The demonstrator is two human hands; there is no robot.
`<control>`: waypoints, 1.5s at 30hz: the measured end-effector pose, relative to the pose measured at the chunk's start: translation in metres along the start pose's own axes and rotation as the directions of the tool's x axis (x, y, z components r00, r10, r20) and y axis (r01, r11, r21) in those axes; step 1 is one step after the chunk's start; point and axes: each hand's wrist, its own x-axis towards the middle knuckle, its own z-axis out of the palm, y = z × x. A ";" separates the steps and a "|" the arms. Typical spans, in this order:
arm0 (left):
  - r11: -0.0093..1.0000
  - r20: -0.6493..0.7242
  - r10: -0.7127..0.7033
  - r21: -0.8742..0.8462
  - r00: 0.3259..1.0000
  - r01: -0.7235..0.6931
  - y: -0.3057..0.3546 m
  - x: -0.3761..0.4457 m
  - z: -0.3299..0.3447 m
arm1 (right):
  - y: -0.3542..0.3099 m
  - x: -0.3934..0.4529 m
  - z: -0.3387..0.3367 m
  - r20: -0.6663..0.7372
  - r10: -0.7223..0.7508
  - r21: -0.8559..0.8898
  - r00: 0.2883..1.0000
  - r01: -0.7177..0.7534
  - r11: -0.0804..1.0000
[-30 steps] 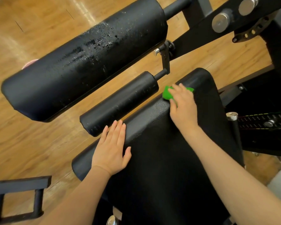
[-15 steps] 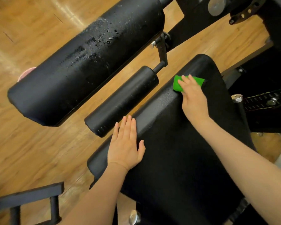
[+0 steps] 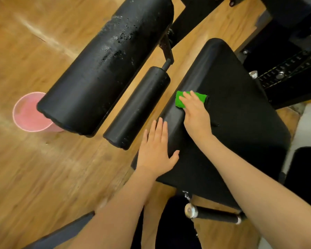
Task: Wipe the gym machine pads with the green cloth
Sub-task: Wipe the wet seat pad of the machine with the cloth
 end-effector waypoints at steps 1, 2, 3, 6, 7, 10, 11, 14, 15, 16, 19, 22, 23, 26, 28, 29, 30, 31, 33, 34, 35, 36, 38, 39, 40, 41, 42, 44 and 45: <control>1.000 0.021 0.020 -0.002 1.000 -0.020 -0.011 -0.014 0.002 | -0.007 -0.008 0.004 -0.007 0.001 0.007 1.000 -0.001 1.000; 0.999 0.046 0.035 -0.008 0.998 -0.034 -0.021 -0.029 0.004 | -0.015 -0.018 0.007 -0.010 0.002 0.015 1.000 -0.002 1.000; 0.999 0.070 0.042 -0.016 0.997 -0.041 -0.030 -0.043 0.006 | -0.022 -0.028 0.011 -0.012 -0.001 0.023 1.000 0.001 1.000; 0.998 0.099 0.044 -0.041 0.994 -0.040 -0.045 -0.063 0.008 | -0.039 -0.061 0.023 -0.012 -0.038 0.008 0.999 0.038 0.999; 0.998 0.102 0.051 -0.047 0.994 -0.046 -0.047 -0.063 0.008 | -0.043 -0.074 0.028 -0.011 -0.041 0.005 0.999 0.041 0.999; 0.996 0.105 0.059 -0.068 0.993 -0.053 -0.048 -0.065 0.007 | -0.060 -0.117 0.044 -0.014 -0.068 0.026 0.998 0.069 0.997; 0.995 0.108 0.058 -0.082 0.993 -0.049 -0.049 -0.067 0.007 | -0.065 -0.131 0.048 -0.022 -0.085 0.028 0.996 0.085 0.996; 0.998 0.146 0.039 -0.064 0.988 -0.030 -0.053 -0.072 0.006 | -0.072 -0.156 0.052 -0.014 -0.094 0.043 0.995 0.094 0.995; 0.999 0.154 0.023 -0.043 0.988 -0.017 -0.055 -0.074 0.005 | -0.071 -0.157 0.052 -0.007 -0.102 0.056 0.995 0.102 0.993; 1.000 0.158 0.001 -0.022 0.987 0.002 -0.057 -0.075 0.004 | -0.069 -0.155 0.049 -0.007 -0.118 0.073 0.993 0.118 0.990; 0.998 0.164 -0.052 -0.016 0.985 0.055 -0.063 -0.079 0.005 | -0.060 -0.140 0.030 -0.040 -0.145 0.118 0.989 0.148 0.982; 0.997 0.167 -0.060 -0.046 0.984 0.069 -0.065 -0.079 0.006 | -0.050 -0.091 0.000 -0.079 0.009 0.061 0.997 -0.004 0.998; 0.996 0.164 -0.058 -0.061 0.985 0.069 -0.065 -0.078 0.007 | -0.048 -0.070 -0.007 -0.055 0.065 0.040 0.996 -0.063 0.997; 0.995 0.142 -0.063 -0.074 0.988 0.074 -0.064 -0.078 0.009 | -0.046 -0.017 -0.005 0.094 0.080 -0.045 0.992 -0.076 0.996; 0.993 0.119 -0.087 -0.063 0.989 0.095 -0.063 -0.080 0.012 | -0.051 -0.008 0.009 0.152 0.081 -0.140 0.985 -0.060 0.988; 0.992 0.115 -0.104 -0.062 0.988 0.112 -0.064 -0.082 0.014 | -0.056 -0.011 0.014 0.146 0.071 -0.170 0.987 -0.046 0.984; 0.990 0.118 -0.119 -0.067 0.986 0.128 -0.065 -0.083 0.015 | -0.061 -0.021 0.020 0.132 0.031 -0.181 0.991 -0.007 0.984; 0.987 0.125 -0.132 -0.076 0.983 0.142 -0.067 -0.085 0.015 | -0.067 -0.034 0.025 0.127 -0.031 -0.168 0.991 0.052 0.984; 0.984 0.134 -0.141 -0.089 0.981 0.154 -0.072 -0.087 0.016 | -0.077 -0.065 0.036 0.159 -0.139 -0.114 0.977 0.158 0.981; 0.984 0.139 -0.137 -0.093 0.981 0.151 -0.075 -0.088 0.016 | -0.080 -0.081 0.041 0.164 -0.174 -0.081 0.971 0.189 0.979; 0.986 0.140 -0.126 -0.096 0.982 0.140 -0.078 -0.089 0.015 | -0.082 -0.096 0.043 0.168 -0.203 -0.045 0.964 0.214 0.976; 0.988 0.144 -0.107 -0.096 0.984 0.122 -0.081 -0.089 0.014 | -0.084 -0.111 0.044 0.182 -0.231 -0.016 0.956 0.238 0.971; 0.995 0.177 -0.049 -0.076 0.983 0.064 -0.086 -0.092 0.013 | -0.083 -0.136 0.043 0.235 -0.283 0.008 0.930 0.290 0.957; 0.997 0.202 -0.020 -0.063 0.979 0.034 -0.089 -0.093 0.012 | -0.081 -0.147 0.041 0.263 -0.304 0.009 0.916 0.313 0.950; 0.998 0.222 0.002 -0.056 0.975 0.011 -0.091 -0.094 0.012 | -0.078 -0.156 0.038 0.291 -0.310 0.011 0.905 0.321 0.947; 0.998 0.233 0.015 -0.057 0.972 -0.002 -0.092 -0.094 0.012 | -0.072 -0.164 0.035 0.315 -0.311 0.018 0.897 0.322 0.947; 0.998 0.237 0.024 -0.061 0.971 -0.009 -0.093 -0.094 0.012 | -0.065 -0.172 0.031 0.324 -0.304 0.020 0.896 0.315 0.949; 0.998 0.242 0.047 -0.060 0.969 -0.034 -0.094 -0.093 0.011 | -0.051 -0.182 0.023 0.326 -0.284 0.007 0.902 0.298 0.955; 0.998 0.244 0.059 -0.049 0.968 -0.048 -0.094 -0.093 0.010 | -0.048 -0.185 0.019 0.318 -0.263 0.002 0.911 0.276 0.961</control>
